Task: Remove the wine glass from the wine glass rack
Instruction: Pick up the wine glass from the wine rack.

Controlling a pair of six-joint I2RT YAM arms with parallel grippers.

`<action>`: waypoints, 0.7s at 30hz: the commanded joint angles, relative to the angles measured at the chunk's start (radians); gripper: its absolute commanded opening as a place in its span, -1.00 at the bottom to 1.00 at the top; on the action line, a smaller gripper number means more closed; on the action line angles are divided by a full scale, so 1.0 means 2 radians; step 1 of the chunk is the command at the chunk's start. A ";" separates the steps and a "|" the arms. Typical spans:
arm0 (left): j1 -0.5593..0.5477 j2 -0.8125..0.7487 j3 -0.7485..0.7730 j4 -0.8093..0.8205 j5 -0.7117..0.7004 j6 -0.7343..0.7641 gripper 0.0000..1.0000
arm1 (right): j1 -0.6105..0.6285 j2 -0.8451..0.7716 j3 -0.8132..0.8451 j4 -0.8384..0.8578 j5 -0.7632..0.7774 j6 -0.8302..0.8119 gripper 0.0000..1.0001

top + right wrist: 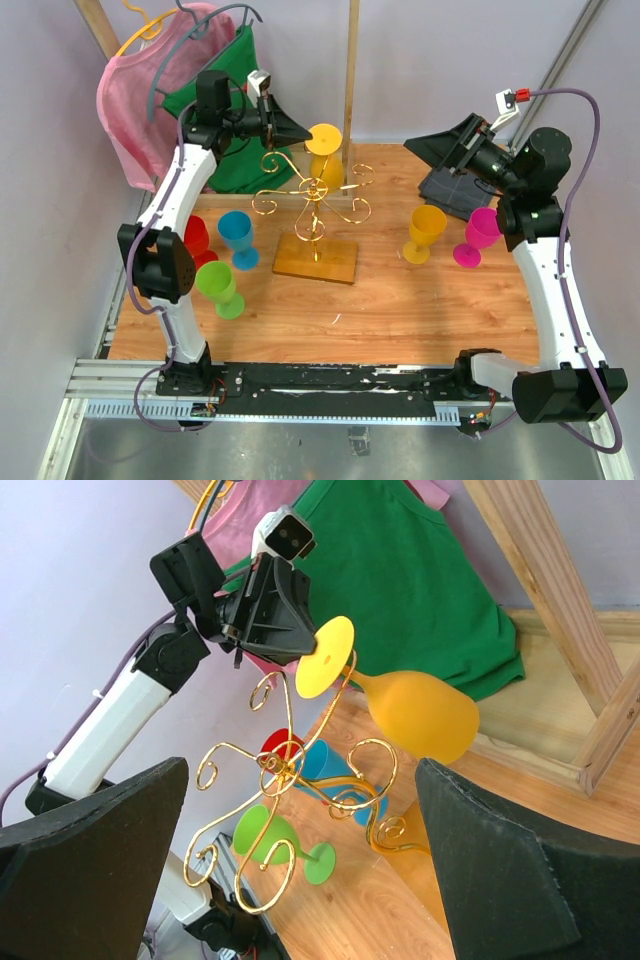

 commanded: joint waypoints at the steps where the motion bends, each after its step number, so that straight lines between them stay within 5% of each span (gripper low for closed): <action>1: -0.003 -0.019 -0.016 0.001 0.017 -0.001 -1.00 | -0.009 -0.013 -0.004 0.015 -0.011 -0.001 0.97; 21: 0.005 -0.073 -0.050 -0.021 0.027 0.014 -0.99 | -0.010 -0.028 -0.011 0.013 -0.014 0.004 0.97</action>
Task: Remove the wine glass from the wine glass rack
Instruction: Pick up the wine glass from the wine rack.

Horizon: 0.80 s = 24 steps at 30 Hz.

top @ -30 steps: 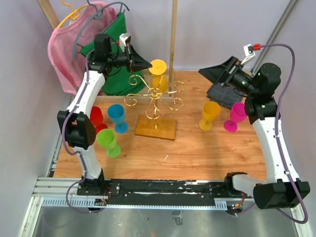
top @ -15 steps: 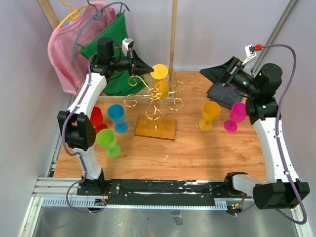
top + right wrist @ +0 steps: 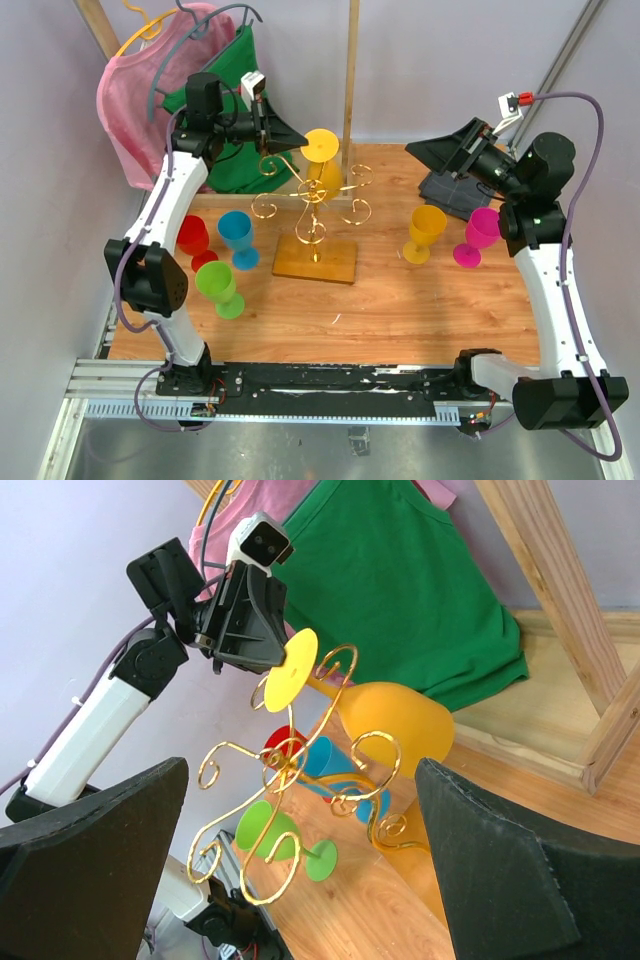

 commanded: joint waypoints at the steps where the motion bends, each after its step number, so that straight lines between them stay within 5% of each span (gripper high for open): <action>1: 0.005 -0.016 -0.006 -0.008 0.016 0.005 -0.99 | -0.007 -0.013 0.001 0.012 -0.009 0.003 0.97; 24: 0.070 -0.011 0.033 -0.043 0.024 0.034 -0.99 | -0.008 -0.012 0.008 0.012 -0.008 0.006 0.97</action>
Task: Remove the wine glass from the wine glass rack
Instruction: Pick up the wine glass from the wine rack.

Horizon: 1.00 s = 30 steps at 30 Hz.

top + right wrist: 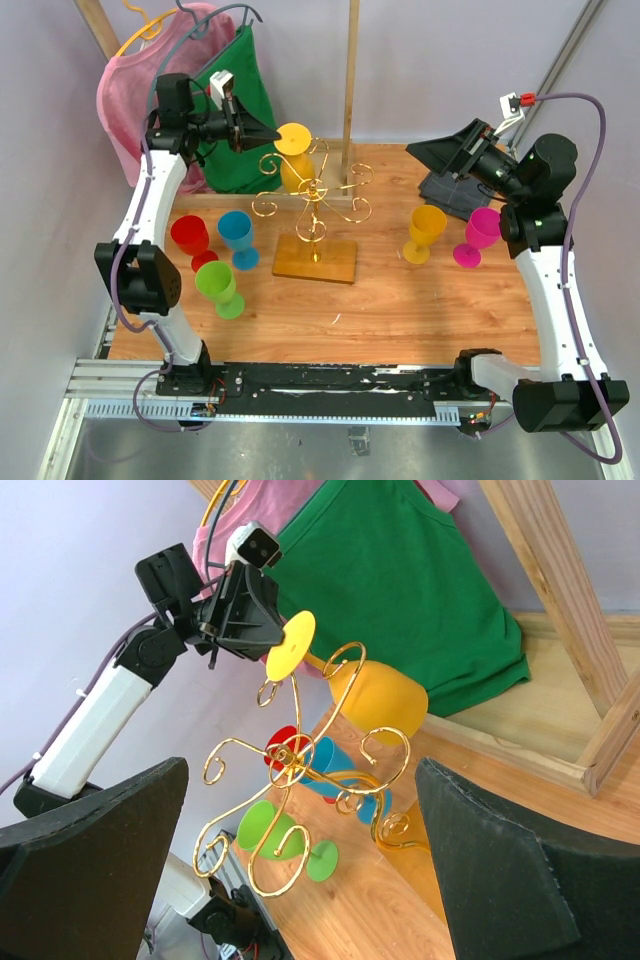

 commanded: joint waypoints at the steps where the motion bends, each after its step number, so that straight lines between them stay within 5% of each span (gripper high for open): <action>1: 0.000 -0.001 0.043 -0.002 0.014 0.007 -0.99 | -0.008 -0.005 0.009 0.013 -0.008 0.005 0.97; 12: -0.003 0.090 0.171 0.054 0.018 -0.011 -0.99 | -0.008 0.008 0.020 0.012 -0.010 0.015 0.97; 30: -0.044 0.169 0.259 0.205 0.056 -0.077 -0.99 | -0.007 0.012 0.027 0.008 -0.013 0.018 0.97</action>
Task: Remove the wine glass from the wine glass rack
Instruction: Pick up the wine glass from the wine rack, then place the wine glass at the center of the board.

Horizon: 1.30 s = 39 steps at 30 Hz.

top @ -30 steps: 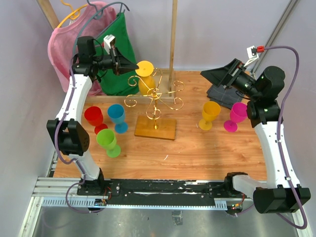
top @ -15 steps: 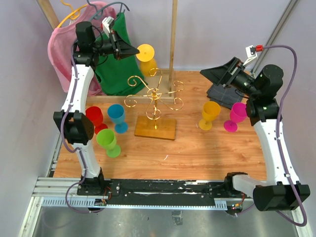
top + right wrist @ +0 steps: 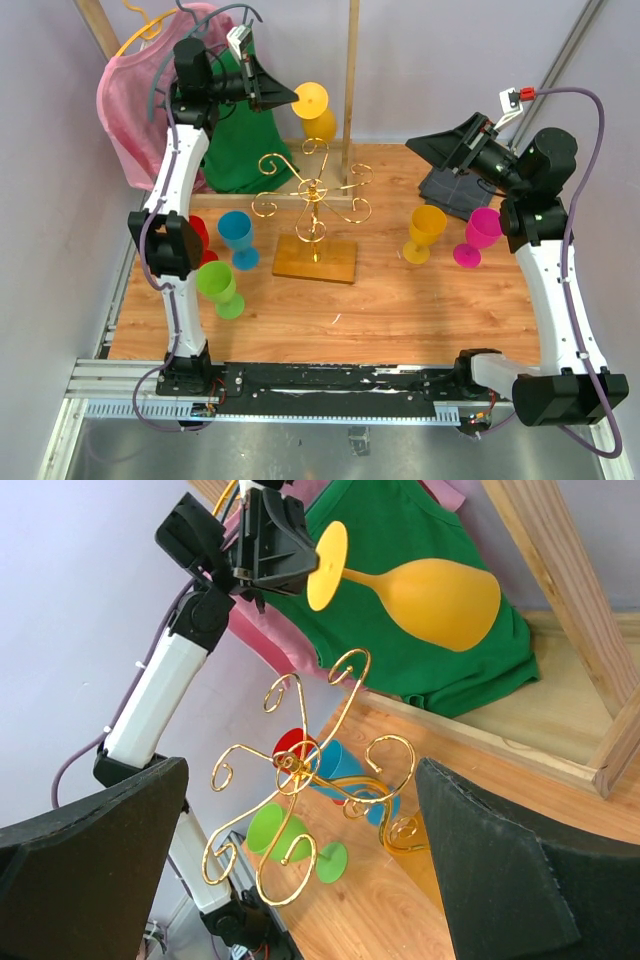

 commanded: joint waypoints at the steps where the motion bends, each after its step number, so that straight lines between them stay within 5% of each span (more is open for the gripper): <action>1: -0.027 -0.009 0.024 0.085 0.033 -0.038 -0.99 | -0.007 -0.004 0.008 0.011 -0.009 0.005 0.97; 16: -0.078 -0.020 0.050 0.267 0.037 -0.137 -1.00 | -0.003 0.005 -0.047 0.037 0.035 0.076 0.97; 22: -0.103 -0.016 0.065 0.347 0.049 -0.157 -0.99 | 0.010 0.040 -0.061 0.122 0.047 0.173 0.96; 39: -0.158 -0.036 0.047 0.390 0.077 -0.058 -1.00 | 0.042 0.071 -0.060 0.254 0.112 0.347 0.97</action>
